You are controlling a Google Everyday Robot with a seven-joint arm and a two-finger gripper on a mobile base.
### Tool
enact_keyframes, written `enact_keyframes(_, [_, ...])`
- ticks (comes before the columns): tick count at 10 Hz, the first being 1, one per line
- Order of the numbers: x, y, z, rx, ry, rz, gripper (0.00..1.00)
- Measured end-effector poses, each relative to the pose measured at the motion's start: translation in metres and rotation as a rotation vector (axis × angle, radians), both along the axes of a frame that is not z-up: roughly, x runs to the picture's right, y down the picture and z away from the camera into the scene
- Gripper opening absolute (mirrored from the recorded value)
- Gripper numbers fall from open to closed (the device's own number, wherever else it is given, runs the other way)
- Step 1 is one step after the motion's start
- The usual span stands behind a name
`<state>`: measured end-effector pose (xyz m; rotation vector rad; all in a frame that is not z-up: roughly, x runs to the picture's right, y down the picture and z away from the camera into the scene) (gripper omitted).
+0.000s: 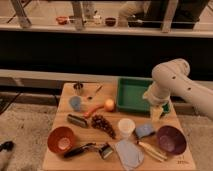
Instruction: Place brush in plastic cup
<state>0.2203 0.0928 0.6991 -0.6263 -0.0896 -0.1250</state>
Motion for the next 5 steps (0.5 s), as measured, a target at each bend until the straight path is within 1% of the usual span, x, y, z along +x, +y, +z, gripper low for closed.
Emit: enact_keyframes(5, [-0.027,-0.003,0.003,-0.008,-0.045,-0.043,0.80])
